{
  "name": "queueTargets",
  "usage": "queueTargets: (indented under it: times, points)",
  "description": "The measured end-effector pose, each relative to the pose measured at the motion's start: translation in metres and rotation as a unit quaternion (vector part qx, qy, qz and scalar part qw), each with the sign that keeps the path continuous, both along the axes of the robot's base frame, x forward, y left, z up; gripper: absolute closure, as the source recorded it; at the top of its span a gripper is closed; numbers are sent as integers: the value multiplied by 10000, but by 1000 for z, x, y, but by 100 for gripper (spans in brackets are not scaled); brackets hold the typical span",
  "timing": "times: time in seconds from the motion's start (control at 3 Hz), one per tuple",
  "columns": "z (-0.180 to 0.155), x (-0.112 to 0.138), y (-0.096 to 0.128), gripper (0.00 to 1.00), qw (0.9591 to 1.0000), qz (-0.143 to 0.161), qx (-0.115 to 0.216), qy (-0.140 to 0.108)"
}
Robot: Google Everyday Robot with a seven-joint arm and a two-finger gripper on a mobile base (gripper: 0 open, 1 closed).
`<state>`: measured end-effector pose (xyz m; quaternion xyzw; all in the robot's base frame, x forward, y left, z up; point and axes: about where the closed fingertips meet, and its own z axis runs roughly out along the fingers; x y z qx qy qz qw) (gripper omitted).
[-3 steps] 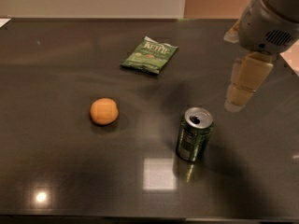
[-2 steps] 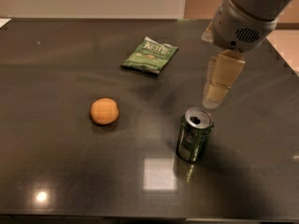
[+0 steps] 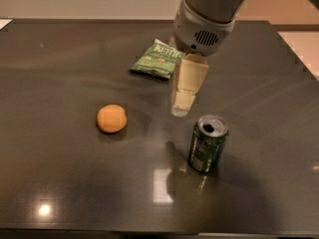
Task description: Pick orange
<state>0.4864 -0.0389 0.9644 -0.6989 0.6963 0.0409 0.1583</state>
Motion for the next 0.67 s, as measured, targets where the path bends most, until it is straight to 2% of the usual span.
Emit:
queueTargets:
  times: [0.67]
  points:
    - [-44,-5,60,0,9993,364,44,79]
